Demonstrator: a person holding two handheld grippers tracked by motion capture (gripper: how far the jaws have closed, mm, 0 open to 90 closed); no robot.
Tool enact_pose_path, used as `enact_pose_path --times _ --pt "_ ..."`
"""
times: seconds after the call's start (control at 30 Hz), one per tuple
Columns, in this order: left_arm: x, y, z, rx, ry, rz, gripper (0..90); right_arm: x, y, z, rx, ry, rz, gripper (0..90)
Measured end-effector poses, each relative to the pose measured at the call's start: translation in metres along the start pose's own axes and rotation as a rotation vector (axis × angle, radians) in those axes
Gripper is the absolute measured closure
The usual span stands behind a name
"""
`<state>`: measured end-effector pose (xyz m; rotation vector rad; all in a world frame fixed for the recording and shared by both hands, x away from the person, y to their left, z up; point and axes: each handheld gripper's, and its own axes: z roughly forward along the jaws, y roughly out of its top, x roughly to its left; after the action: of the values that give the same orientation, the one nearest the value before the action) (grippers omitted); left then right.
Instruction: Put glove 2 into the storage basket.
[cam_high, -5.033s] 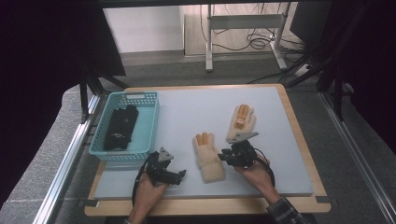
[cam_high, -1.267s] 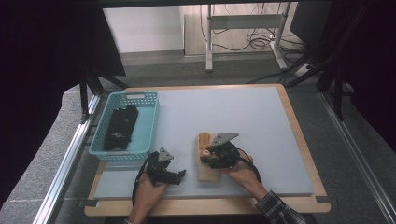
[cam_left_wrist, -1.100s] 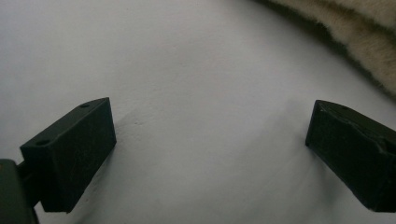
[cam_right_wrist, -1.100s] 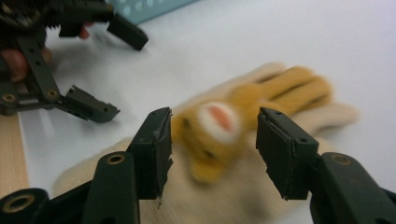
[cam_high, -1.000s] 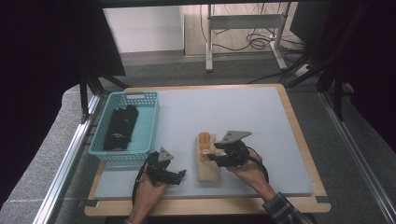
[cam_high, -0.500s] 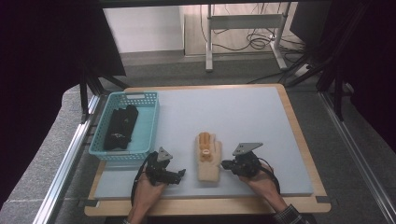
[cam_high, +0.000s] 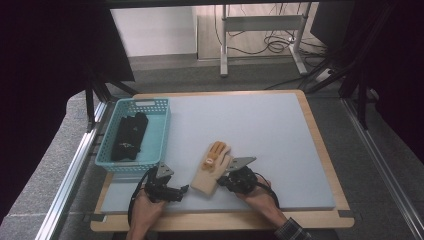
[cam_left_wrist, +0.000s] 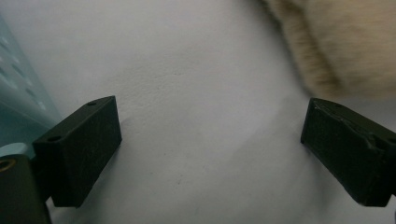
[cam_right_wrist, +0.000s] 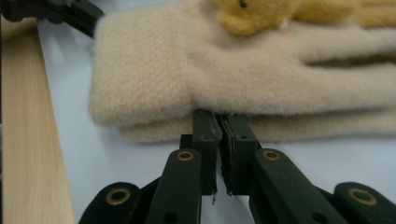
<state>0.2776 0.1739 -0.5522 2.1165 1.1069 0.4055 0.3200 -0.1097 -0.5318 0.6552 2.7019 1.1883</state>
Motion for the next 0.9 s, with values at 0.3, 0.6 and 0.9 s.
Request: enact_pose_path --times 0.3,0.6,0.9 --pt "-0.002 -0.003 0.001 -0.023 0.011 -0.013 4.7 0.011 0.013 0.018 -0.001 -0.025 -0.049 82.3" --pt "-0.003 -0.004 0.001 -0.034 0.017 -0.022 4.3 -0.020 -0.006 -0.030 -0.045 -0.117 0.018 71.8" --pt "-0.002 -0.004 0.000 -0.036 0.006 -0.029 4.4 -0.056 -0.038 -0.068 -0.054 -0.254 0.084 51.5"
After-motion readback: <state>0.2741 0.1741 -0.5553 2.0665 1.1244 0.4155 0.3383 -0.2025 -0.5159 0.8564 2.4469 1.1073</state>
